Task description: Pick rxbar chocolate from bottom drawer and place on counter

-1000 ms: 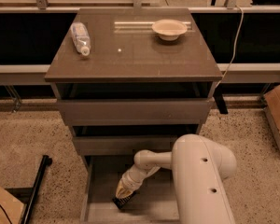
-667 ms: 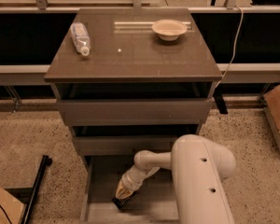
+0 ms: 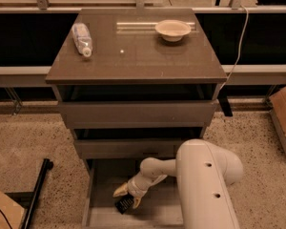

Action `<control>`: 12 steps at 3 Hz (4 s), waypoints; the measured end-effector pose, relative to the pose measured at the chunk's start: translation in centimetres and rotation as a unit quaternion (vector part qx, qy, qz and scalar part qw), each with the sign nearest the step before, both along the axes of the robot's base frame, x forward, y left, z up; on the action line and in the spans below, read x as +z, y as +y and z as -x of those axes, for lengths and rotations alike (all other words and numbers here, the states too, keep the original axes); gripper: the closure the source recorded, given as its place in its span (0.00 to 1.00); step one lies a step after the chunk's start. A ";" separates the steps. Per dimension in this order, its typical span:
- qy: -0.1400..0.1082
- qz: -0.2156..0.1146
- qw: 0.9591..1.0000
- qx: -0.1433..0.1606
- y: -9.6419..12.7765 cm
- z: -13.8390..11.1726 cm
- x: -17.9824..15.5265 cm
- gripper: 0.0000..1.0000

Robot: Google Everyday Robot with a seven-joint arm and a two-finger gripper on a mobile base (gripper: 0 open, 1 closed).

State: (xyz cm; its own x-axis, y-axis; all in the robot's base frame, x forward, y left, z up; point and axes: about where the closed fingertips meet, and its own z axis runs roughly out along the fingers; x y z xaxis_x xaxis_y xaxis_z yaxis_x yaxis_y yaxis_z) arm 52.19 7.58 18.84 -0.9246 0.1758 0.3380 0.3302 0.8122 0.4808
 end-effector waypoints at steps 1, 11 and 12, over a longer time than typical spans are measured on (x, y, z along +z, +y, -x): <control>0.007 0.005 0.999 -0.053 -0.6 -1.0 -1.5 0.00; 0.092 -0.008 0.987 -0.133 1.5 -2.5 -8.8 0.89; 0.092 -0.008 0.987 -0.133 1.5 -2.5 -8.7 0.66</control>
Offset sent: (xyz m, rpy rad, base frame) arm 0.0390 -0.0180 -0.0516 -0.0042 0.0541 -0.3442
